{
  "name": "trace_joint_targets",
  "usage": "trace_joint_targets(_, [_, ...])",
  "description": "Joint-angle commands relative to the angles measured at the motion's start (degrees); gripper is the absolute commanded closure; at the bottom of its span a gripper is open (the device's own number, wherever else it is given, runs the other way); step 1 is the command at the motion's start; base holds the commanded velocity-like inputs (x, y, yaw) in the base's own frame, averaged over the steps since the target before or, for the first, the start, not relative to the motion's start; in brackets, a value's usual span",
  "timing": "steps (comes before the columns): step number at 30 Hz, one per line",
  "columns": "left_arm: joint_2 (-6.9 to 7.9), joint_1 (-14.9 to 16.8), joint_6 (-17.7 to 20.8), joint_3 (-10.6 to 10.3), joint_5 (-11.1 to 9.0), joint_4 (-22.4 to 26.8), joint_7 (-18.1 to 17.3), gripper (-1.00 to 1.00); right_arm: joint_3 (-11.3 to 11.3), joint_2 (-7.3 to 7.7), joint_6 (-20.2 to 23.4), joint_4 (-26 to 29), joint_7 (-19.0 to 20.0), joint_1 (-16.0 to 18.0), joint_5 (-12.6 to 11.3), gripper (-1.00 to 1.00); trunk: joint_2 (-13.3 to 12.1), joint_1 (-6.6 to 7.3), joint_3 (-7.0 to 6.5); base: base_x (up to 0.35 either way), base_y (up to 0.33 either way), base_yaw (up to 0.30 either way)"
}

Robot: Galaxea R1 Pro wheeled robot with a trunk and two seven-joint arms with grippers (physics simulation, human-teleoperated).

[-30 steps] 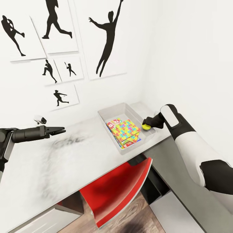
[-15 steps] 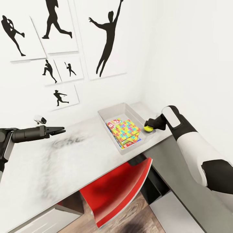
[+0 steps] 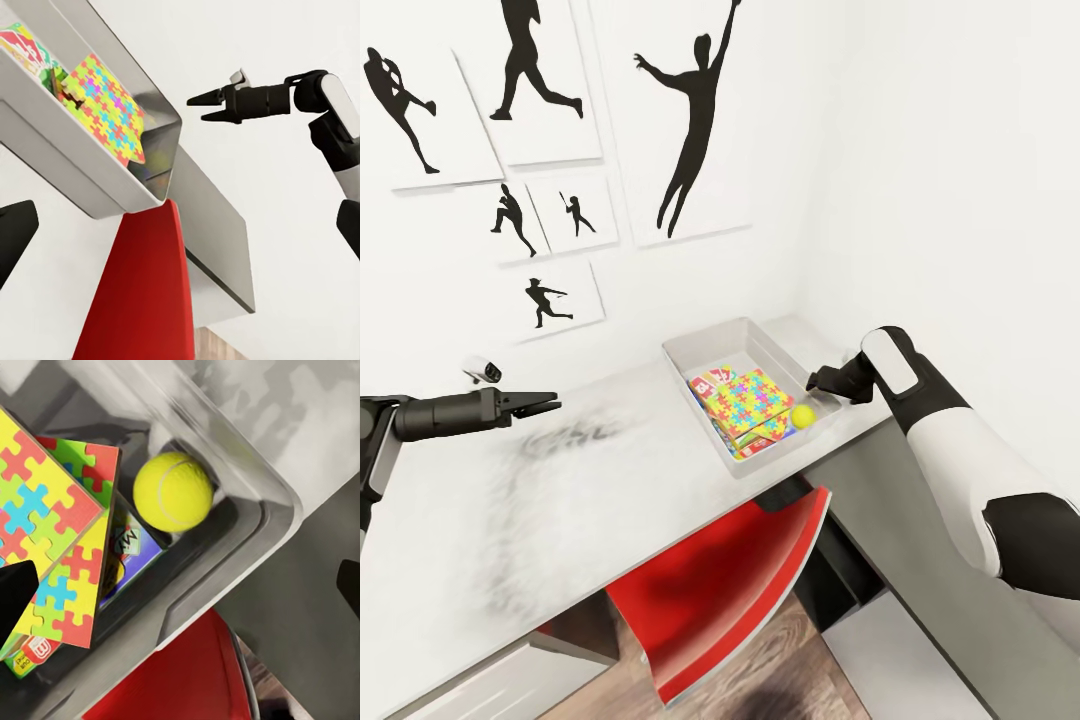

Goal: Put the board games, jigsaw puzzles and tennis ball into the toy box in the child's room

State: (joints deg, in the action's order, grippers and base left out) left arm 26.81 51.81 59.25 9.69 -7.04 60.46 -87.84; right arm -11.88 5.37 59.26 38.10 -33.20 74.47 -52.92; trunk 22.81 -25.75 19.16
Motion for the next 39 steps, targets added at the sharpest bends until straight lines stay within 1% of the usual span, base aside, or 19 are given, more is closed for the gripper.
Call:
trace_joint_targets(1, [0.04,0.04,0.61,-0.02,0.00,0.01,-0.20,-1.00,-0.34,0.08,0.07,0.05,-0.50,0.06,-0.60,-1.00,0.11,-0.03,0.10,0.000,0.000,0.000])
trace_joint_targets(8, [0.08,0.04,0.61,-0.02,0.00,0.01,-0.22,-1.00,-0.24,0.08,0.14,0.78,-0.23,-0.02,-0.70,-1.00,0.11,-0.03,0.10,0.000,0.000,0.000])
trace_joint_targets(11, [0.08,0.04,0.61,0.05,0.00,0.01,-0.21,-1.00,-0.05,0.08,0.24,2.32,-0.03,-0.02,-1.01,-1.00,0.11,-0.03,0.10,0.000,0.000,0.000])
trace_joint_targets(17, [0.23,0.04,0.61,0.31,0.00,0.01,-0.21,-1.00,0.37,0.08,0.74,10.87,0.36,-0.43,-1.75,-1.00,0.11,-0.03,0.10,0.000,0.000,0.000])
trace_joint_targets(19, [0.42,0.04,0.61,0.32,0.00,0.01,-0.22,-1.00,0.54,0.12,0.74,14.07,0.56,-1.06,-2.42,-1.00,0.11,-0.03,0.06,0.000,0.000,-0.020])
trace_joint_targets(21, [0.67,0.04,0.61,0.33,0.00,0.01,-0.22,-1.00,0.66,1.14,0.74,18.61,0.74,-2.74,-5.92,-1.00,0.11,-0.03,-0.07,0.000,0.000,-0.057])
trace_joint_targets(23, [0.83,0.04,0.61,0.33,0.00,0.01,-0.23,-1.00,0.69,2.74,0.74,22.47,0.79,-4.54,-10.67,-1.00,0.11,-0.03,-0.23,0.000,0.000,-0.071])
trace_joint_targets(24, [1.05,0.04,0.61,0.33,0.00,0.01,-0.23,-1.00,0.71,4.37,0.74,25.71,0.80,-6.43,-14.68,-1.00,0.11,-0.03,-0.32,0.000,0.000,-0.076])
trace_joint_targets(25, [1.19,0.04,0.61,0.33,-0.01,0.01,-0.23,-1.00,0.71,5.02,0.74,26.85,0.81,-7.22,-16.06,-1.00,0.11,-0.03,-0.41,0.000,0.000,-0.077])
trace_joint_targets(27, [1.88,0.04,0.61,0.33,-0.15,0.01,-0.25,-1.00,0.74,7.97,0.74,32.13,0.86,-10.79,-22.13,-1.00,0.11,-0.03,-0.58,0.000,0.000,-0.079])
trace_joint_targets(28, [1.99,0.04,0.61,0.33,-0.17,0.01,-0.26,-1.00,0.76,8.67,0.74,33.71,0.87,-11.75,-23.84,-1.00,0.11,-0.03,-0.67,0.000,0.000,-0.079])
trace_joint_targets(29, [2.16,0.04,0.61,0.33,-0.20,0.01,-0.27,-1.00,0.77,9.97,0.74,37.23,0.90,-13.77,-27.47,-1.00,0.11,-0.03,-0.76,0.000,0.000,-0.080])
trace_joint_targets(30, [2.24,0.04,0.61,0.33,-0.21,0.01,-0.28,-1.00,0.80,10.54,0.74,39.15,0.91,-14.83,-29.37,-1.00,0.11,-0.03,-0.85,0.000,0.000,-0.080])
trace_joint_targets(31, [2.30,0.04,0.61,0.33,-0.22,0.01,-0.27,-1.00,0.87,11.46,0.74,42.95,0.92,-17.07,-33.09,-1.00,0.11,-0.03,-0.94,0.000,0.000,-0.080])
trace_joint_targets(33, [2.43,0.04,0.61,0.33,-0.24,0.01,-0.25,-1.00,1.10,12.11,0.74,46.33,0.93,-19.35,-36.31,-1.00,0.11,-0.03,-1.12,0.000,0.000,-0.080])
trace_joint_targets(34, [2.51,0.04,0.61,0.33,-0.25,0.01,-0.24,-1.00,1.66,12.55,0.74,48.81,0.94,-21.72,-38.87,-1.00,0.11,-0.03,-1.21,0.000,0.000,-0.080])
trace_joint_targets(37, [2.57,0.01,0.61,0.33,-0.23,0.01,-0.26,-1.00,3.31,12.92,0.74,50.93,0.97,-25.39,-41.47,-1.00,0.11,-0.03,-1.48,0.000,0.000,-0.081])
trace_joint_targets(38, [2.59,-0.06,0.61,0.33,-0.24,0.01,-0.28,-1.00,4.85,13.04,0.74,51.73,1.08,-27.91,-42.53,-1.00,0.11,-0.03,-1.57,0.000,0.000,-0.083])
trace_joint_targets(39, [2.60,-0.18,0.61,0.33,-0.24,0.01,-0.29,-1.00,5.64,13.07,0.74,52.01,1.24,-29.20,-42.93,-1.00,0.11,-0.03,-1.66,0.000,0.000,-0.083])
